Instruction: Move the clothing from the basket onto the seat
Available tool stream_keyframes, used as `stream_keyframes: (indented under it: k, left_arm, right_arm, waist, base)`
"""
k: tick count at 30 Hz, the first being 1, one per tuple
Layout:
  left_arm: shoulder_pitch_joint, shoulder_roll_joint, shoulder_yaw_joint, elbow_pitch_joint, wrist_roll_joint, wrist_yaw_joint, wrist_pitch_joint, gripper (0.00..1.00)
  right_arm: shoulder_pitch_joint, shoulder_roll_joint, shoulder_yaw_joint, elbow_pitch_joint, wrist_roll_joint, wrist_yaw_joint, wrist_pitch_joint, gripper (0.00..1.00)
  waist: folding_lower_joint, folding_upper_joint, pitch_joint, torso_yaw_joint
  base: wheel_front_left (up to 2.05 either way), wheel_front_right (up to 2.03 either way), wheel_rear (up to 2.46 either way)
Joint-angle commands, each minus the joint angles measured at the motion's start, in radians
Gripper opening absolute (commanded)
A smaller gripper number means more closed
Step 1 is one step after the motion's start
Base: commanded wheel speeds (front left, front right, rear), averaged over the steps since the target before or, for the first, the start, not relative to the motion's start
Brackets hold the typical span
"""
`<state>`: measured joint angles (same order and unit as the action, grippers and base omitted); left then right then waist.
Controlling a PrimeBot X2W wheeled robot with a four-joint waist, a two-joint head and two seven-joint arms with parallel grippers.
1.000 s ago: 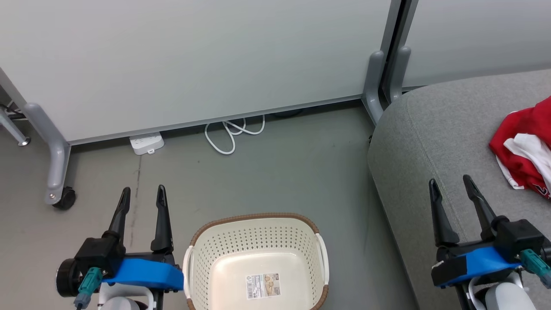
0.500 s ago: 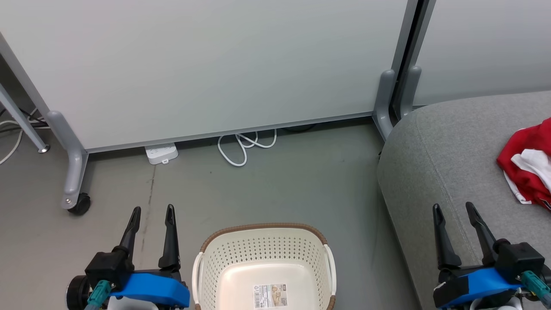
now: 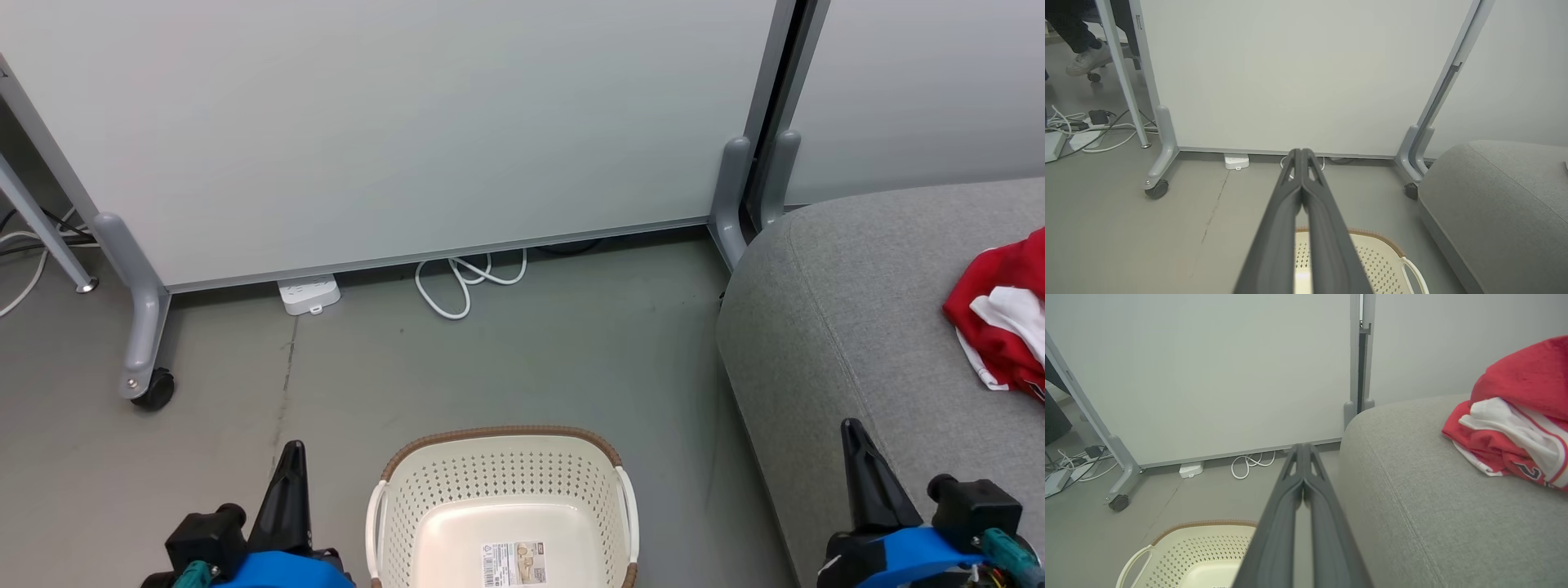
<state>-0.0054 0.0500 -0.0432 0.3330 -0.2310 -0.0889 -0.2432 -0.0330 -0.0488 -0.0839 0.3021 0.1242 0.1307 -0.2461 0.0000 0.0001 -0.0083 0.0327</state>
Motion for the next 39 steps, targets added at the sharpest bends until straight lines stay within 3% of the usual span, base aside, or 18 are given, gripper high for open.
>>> stream_keyframes:
  k: [1, 13, 39]
  left_arm:
    - [-0.024, 0.0, 0.012, -0.015, -0.055, -0.002, 0.014, 0.0]
    - [-0.037, 0.0, 0.033, -0.031, -0.272, -0.009, 0.067, 0.0]
    - [-0.061, 0.001, 0.075, -0.052, -0.639, -0.02, 0.163, 0.0]
  right_arm:
    - [-0.022, -0.003, -0.008, -0.014, 0.061, 0.0, 0.016, 0.0]
    - [-0.028, -0.003, -0.007, -0.028, 0.296, 0.0, 0.068, 0.0]
    - [-0.046, -0.003, -0.014, -0.04, 0.69, 0.0, 0.164, 0.0]
  waist:
    - [0.0, -0.0001, 0.0, -0.001]
    - [0.0, -0.0001, 0.001, -0.004]
    - [0.0, -0.0001, 0.004, -0.01]
  base:
    - [0.0, 0.0, 0.0]
    - [0.0, 0.0, 0.0]
    - [0.0, 0.0, 0.0]
